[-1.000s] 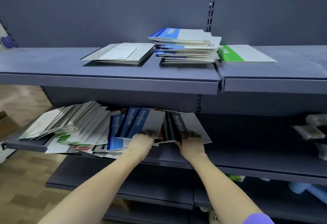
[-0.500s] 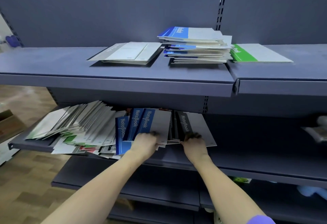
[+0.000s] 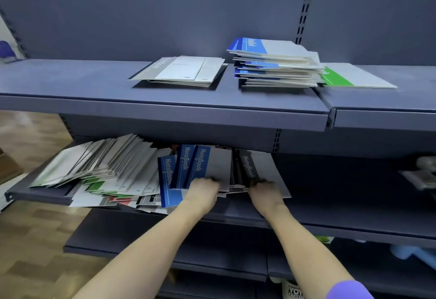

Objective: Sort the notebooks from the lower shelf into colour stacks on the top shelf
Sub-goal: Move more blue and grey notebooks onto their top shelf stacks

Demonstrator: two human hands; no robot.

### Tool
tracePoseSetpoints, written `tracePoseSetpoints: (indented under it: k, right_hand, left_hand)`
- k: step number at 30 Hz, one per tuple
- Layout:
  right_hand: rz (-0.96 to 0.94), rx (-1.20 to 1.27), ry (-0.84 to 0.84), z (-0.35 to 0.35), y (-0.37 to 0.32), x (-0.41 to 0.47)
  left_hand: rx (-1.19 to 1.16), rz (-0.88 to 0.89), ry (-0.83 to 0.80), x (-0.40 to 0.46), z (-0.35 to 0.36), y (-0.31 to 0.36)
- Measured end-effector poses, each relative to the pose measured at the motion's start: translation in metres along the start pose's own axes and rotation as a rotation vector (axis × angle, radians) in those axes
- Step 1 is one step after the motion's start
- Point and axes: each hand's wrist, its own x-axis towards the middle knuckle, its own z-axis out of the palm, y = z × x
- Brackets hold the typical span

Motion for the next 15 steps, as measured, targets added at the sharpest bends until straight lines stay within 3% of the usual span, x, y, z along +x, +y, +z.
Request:
tracePoseSetpoints:
  k: [2,15]
  right_hand:
    - [0.025,-0.033,-0.017,-0.004,-0.001,-0.004]
    - [0.236,0.322,-0.120,-0.024,-0.004,-0.051]
  left_hand:
    - [-0.021,0.019,-0.001,0.001,-0.003,-0.001]
    - [-0.103,0.102,-0.046,-0.004,-0.007,-0.020]
